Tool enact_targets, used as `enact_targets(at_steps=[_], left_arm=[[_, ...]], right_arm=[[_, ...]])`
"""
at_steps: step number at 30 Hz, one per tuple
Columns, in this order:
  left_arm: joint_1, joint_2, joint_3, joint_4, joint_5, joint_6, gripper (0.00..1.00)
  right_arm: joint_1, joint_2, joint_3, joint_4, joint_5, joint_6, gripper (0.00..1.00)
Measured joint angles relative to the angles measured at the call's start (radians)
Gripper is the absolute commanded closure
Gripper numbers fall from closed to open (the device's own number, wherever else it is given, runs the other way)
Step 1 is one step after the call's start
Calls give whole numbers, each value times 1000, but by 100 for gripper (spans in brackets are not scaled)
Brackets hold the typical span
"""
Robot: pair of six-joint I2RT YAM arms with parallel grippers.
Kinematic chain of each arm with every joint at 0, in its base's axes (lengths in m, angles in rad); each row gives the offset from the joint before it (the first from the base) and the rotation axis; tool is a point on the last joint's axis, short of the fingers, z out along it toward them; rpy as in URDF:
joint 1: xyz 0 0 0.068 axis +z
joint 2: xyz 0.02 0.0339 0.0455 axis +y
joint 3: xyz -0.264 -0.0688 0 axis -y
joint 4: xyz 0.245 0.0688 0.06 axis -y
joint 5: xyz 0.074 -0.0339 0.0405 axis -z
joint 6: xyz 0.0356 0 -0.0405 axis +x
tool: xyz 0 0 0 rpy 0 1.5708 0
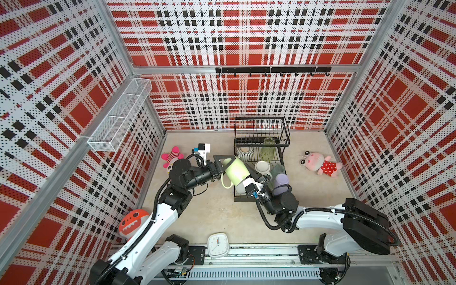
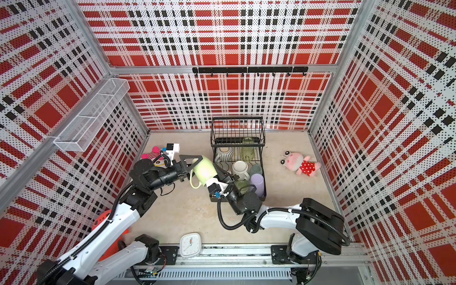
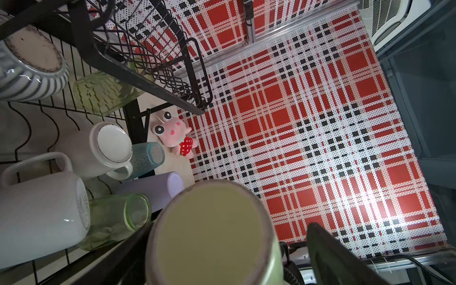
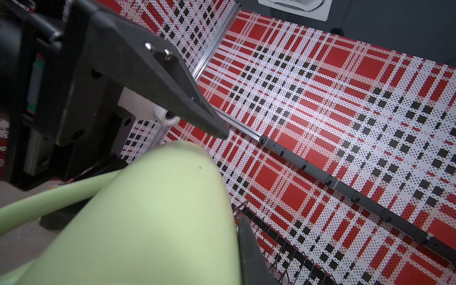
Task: Load cups into a dish rack
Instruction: Place the cup upside down at the dish rack.
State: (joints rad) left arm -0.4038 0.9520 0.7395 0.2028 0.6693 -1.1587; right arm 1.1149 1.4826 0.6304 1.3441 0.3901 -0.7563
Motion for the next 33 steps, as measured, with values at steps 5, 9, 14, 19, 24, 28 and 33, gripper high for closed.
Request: enact_targets(at_steps=[5, 9, 14, 19, 24, 28, 33], left_arm=[[-30, 41, 14, -10, -4, 43, 16], [-11, 50, 13, 8, 0, 29, 32], [19, 47, -30, 74, 23, -7, 41], [35, 48, -44, 89, 34, -13, 55], [76, 49, -74, 128, 23, -20, 62], [112, 63, -78, 141, -12, -5, 62], [124, 98, -77, 149, -92, 86, 61]], right_arm=[[-24, 32, 44, -16, -24, -4, 100], [-44, 38, 50, -21, -55, 11, 100], [-58, 43, 52, -42, -87, 18, 100], [-70, 51, 52, -44, -99, 23, 80], [-91, 55, 48, -33, -98, 46, 23], [-112, 55, 40, -37, -93, 37, 12], [-119, 17, -16, -97, -96, 27, 10]])
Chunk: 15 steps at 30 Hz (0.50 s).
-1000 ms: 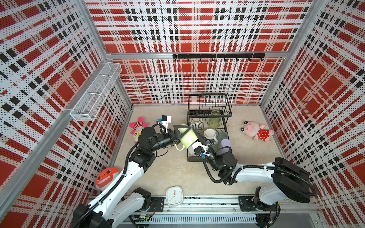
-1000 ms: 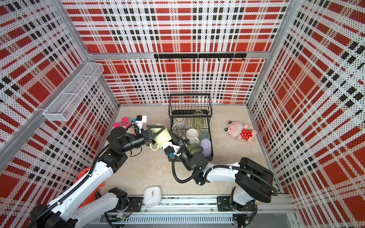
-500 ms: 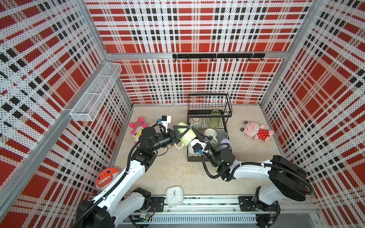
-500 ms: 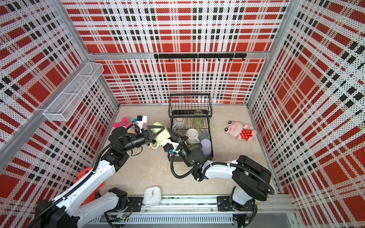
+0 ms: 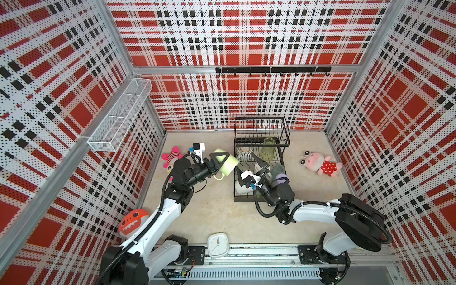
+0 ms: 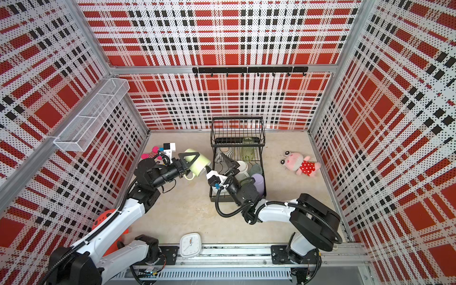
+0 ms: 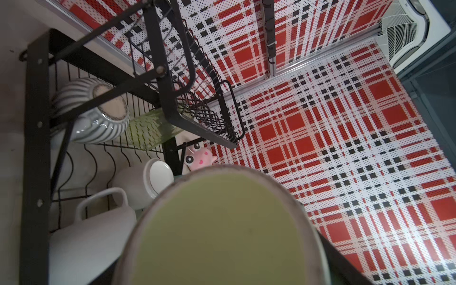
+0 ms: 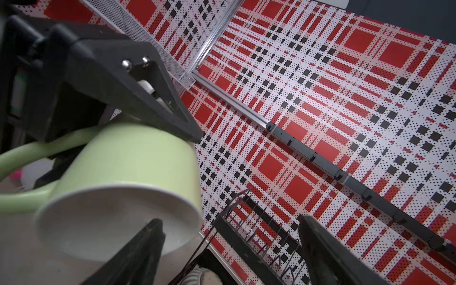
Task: Load cups into a dish rack
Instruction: Place the cup upside down at the dish rack.
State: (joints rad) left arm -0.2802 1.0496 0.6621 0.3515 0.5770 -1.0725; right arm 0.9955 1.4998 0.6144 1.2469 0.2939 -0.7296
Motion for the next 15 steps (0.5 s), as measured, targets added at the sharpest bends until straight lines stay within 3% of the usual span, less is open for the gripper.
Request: enact_targets(at_steps=[6, 15], left_arm=[[-55, 47, 0, -17, -232, 218, 60], [-308, 214, 74, -26, -637, 620, 59]], right_arm=[[-6, -222, -79, -202, -30, 103, 9], [-15, -547, -26, -613, -24, 433, 8]])
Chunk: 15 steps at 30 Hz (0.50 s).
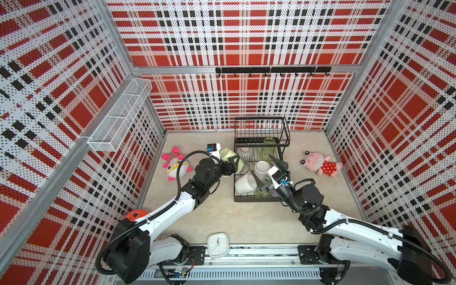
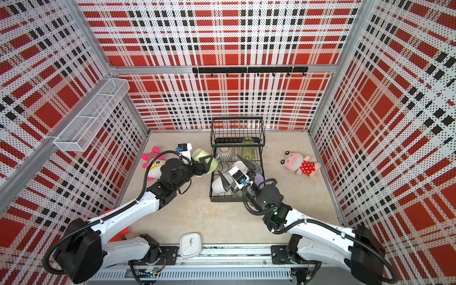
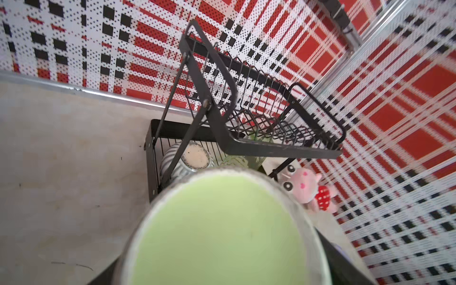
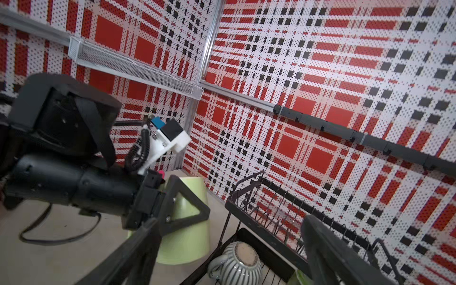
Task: Load cups into a dish rack
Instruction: Place the cup upside down at the dish rack.
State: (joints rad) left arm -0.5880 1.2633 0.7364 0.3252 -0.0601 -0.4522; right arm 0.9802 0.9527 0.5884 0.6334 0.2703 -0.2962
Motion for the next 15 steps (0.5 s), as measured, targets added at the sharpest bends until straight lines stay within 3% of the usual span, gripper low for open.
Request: enact_targets(at_steps=[8, 15], left_arm=[[-60, 162, 28, 29, -112, 227, 57], [-66, 279, 55, 85, -138, 341, 58]], right_arm=[[-2, -235, 62, -322, 27, 200, 12], [-2, -381, 85, -555, 42, 330, 12]])
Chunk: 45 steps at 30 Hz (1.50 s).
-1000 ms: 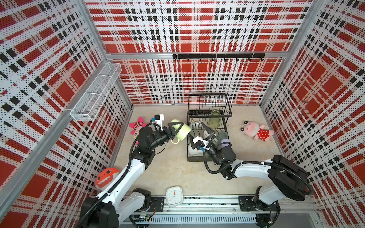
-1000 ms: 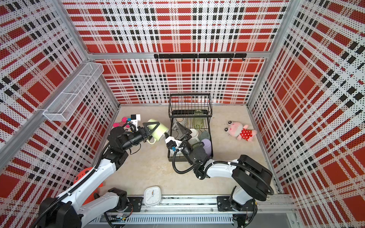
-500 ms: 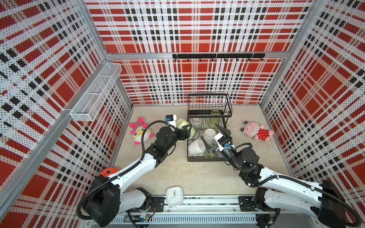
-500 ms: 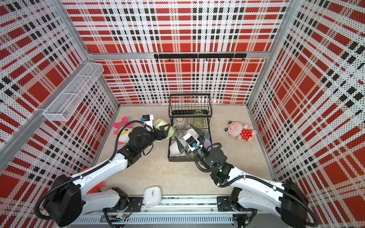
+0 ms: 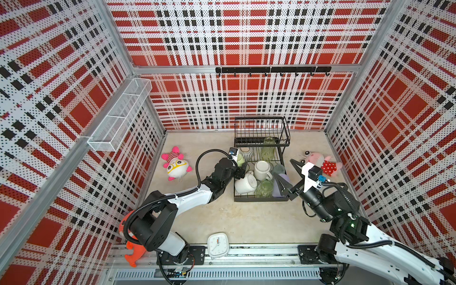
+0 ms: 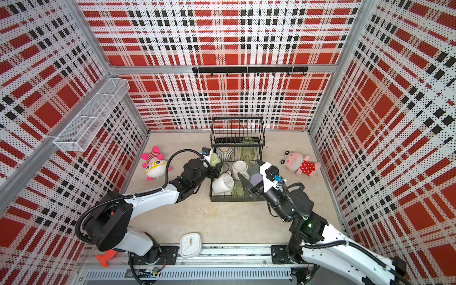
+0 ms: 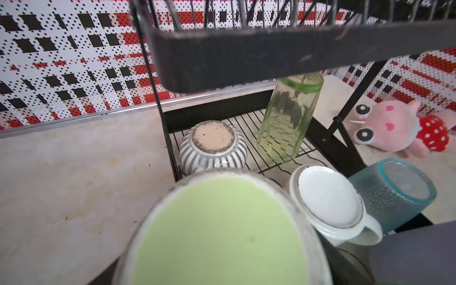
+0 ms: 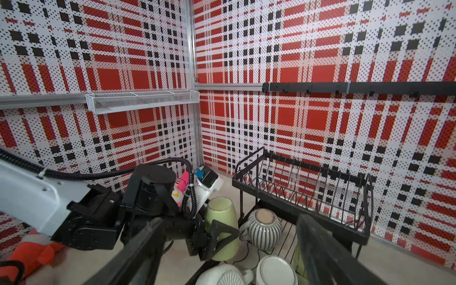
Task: Load cups into a dish rack
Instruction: Place the cup upside down at the dish rack.
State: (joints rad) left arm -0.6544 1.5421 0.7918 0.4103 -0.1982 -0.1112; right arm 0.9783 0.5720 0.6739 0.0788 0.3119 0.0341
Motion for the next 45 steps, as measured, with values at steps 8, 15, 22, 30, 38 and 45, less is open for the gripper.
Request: enact_targets(at_steps=[8, 15, 22, 30, 38, 45], left_arm=[[6, 86, 44, 48, -5, 39, 58], [8, 166, 80, 116, -3, 49, 57], [7, 248, 108, 171, 1, 57, 57], [7, 312, 145, 189, 24, 68, 55], [15, 344, 159, 229, 61, 98, 53], [27, 350, 163, 241, 98, 107, 48]], right_arm=[[0, -157, -16, -184, 72, 105, 0], [0, -194, -14, -291, 130, 143, 0], [-2, -200, 13, -367, 130, 147, 0], [-3, -163, 50, -389, 53, 156, 0], [-3, -88, 88, -435, 28, 174, 0], [-3, -71, 101, -482, 21, 196, 0]])
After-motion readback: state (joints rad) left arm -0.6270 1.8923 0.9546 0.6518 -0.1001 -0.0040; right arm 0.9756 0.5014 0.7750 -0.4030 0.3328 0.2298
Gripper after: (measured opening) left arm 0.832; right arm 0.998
